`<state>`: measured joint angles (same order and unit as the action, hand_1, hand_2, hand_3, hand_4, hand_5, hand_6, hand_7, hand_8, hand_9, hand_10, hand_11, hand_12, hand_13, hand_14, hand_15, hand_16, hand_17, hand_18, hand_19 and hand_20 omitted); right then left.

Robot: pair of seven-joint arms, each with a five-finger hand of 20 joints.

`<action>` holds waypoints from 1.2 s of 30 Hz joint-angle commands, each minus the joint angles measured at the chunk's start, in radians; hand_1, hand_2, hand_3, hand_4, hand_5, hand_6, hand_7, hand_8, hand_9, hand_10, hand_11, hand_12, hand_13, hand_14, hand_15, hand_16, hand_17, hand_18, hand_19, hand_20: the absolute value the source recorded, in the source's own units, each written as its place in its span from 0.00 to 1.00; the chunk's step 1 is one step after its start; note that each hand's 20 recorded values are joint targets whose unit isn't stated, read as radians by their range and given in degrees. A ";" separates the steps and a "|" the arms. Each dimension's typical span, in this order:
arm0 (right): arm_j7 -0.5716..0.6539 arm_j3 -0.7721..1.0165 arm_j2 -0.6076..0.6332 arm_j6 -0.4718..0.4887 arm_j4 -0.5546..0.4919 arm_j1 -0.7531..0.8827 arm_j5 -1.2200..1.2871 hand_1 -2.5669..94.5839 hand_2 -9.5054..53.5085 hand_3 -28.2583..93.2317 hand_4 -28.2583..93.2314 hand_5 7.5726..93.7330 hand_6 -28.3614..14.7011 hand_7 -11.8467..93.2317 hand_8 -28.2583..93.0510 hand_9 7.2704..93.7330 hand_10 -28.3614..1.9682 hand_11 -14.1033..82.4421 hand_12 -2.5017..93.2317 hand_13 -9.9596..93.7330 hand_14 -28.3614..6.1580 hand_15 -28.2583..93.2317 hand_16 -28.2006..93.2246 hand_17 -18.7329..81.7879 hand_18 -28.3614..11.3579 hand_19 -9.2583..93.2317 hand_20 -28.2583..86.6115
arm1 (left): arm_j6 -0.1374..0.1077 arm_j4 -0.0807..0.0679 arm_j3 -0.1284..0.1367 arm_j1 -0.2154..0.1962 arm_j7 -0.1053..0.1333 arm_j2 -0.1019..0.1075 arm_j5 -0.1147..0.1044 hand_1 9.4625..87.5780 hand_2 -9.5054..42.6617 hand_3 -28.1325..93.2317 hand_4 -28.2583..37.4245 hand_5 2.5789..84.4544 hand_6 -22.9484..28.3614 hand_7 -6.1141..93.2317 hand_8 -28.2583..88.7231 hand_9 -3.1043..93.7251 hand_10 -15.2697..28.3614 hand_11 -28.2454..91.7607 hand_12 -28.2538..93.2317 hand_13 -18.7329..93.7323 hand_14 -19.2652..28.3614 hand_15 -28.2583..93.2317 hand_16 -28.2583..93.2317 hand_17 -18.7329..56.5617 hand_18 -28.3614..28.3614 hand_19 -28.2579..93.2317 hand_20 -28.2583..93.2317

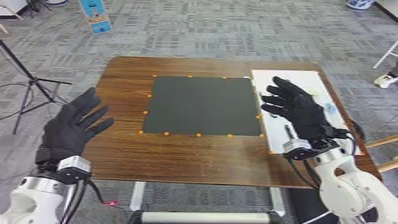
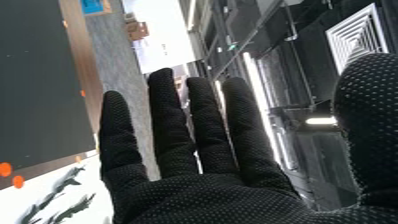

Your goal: Arrange flowers

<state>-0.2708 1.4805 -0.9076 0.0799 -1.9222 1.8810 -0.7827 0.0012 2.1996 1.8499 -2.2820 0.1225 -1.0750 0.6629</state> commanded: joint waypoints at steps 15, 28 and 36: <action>0.192 0.000 0.180 -0.197 -0.041 -0.091 -0.675 0.53 0.02 0.14 0.17 0.36 0.57 0.24 0.17 0.43 0.51 0.30 0.25 0.48 0.49 0.54 0.40 0.31 0.17 0.65 0.52 | -0.018 0.011 0.016 -0.028 -0.011 -0.012 0.009 0.20 0.00 0.79 0.00 0.28 0.48 0.25 0.16 0.25 0.57 0.37 0.36 0.34 0.70 0.35 0.25 0.16 0.96 0.62 0.21; 0.661 0.020 0.430 0.024 -0.208 0.005 -1.295 0.48 0.02 0.17 0.18 0.58 0.58 0.32 0.14 0.66 0.52 0.54 0.31 0.60 0.46 0.75 0.41 0.39 0.19 0.78 0.58 | 0.002 0.001 -0.009 -0.001 -0.022 0.007 0.024 0.21 0.00 0.79 0.00 0.28 0.49 0.25 0.16 0.25 0.58 0.37 0.36 0.34 0.69 0.35 0.25 0.16 0.96 0.61 0.21; 0.733 -0.030 0.456 0.117 -0.216 0.004 -1.302 0.46 0.00 0.39 0.07 0.68 0.63 0.36 0.14 0.73 0.53 0.58 0.35 0.65 0.45 0.79 0.43 0.42 0.18 0.82 0.59 | -0.010 0.015 0.027 -0.029 -0.023 0.014 0.028 0.21 0.00 0.79 0.00 0.28 0.49 0.25 0.16 0.25 0.58 0.37 0.36 0.34 0.69 0.36 0.25 0.16 0.95 0.61 0.21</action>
<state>0.4056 1.5518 -0.4601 0.1779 -2.1523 1.8993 -2.0404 -0.0067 2.1978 1.8400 -2.2802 0.1079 -1.0634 0.6841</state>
